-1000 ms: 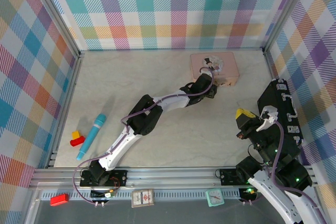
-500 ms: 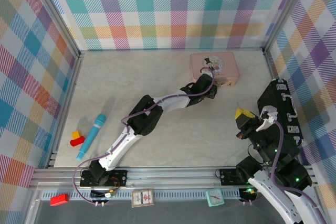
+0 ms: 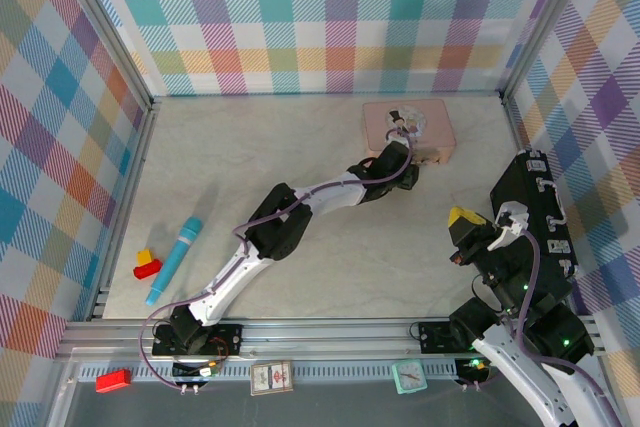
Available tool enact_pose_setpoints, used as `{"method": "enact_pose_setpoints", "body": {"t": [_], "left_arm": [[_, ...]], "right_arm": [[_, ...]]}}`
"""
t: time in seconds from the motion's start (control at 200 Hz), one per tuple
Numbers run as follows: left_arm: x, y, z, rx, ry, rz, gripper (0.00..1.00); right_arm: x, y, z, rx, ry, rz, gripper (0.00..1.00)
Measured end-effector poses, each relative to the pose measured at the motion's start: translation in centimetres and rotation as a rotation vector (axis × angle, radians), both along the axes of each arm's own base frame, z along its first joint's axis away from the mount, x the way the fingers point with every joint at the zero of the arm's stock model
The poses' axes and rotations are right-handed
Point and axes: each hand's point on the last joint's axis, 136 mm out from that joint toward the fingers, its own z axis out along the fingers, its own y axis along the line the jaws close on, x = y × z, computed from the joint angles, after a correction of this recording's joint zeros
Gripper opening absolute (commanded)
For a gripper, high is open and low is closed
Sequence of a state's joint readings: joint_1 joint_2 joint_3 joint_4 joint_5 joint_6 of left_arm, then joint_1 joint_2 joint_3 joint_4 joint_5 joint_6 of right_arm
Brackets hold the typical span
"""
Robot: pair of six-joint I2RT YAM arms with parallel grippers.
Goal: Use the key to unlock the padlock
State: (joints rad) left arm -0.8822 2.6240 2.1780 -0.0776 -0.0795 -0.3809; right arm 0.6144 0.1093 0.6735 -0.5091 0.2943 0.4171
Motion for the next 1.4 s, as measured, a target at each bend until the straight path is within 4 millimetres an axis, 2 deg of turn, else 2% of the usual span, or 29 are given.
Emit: {"method": "enact_pose_setpoints", "body": {"t": [0.225,0.34,0.61,0.8,1.155,1.4], "left_arm": [[0.0,-0.1,-0.2,0.008,0.029,0.008,0.46],[-0.1,0.2,-0.2,0.025,0.042,0.015,0.47],[-0.3,-0.4,-0.1,0.016,0.055,-0.009,0.32],[-0.6,-0.6,-0.2,-0.004,0.025,0.002,0.25],[-3.0,3.1,0.0,-0.002,-0.016,0.047,0.18],[-5.2,6.9,-0.2,0.014,-0.013,0.078,0.16]], "right_arm": [[0.0,0.0,0.0,0.000,0.000,0.000,0.00],[0.0,0.0,0.0,0.000,0.000,0.000,0.00],[0.0,0.0,0.0,0.000,0.000,0.000,0.00],[0.0,0.0,0.0,0.000,0.000,0.000,0.00],[0.1,0.1,0.1,0.002,-0.003,0.000,0.00],[0.9,0.7,-0.6,-0.022,0.035,0.000,0.00]]}}
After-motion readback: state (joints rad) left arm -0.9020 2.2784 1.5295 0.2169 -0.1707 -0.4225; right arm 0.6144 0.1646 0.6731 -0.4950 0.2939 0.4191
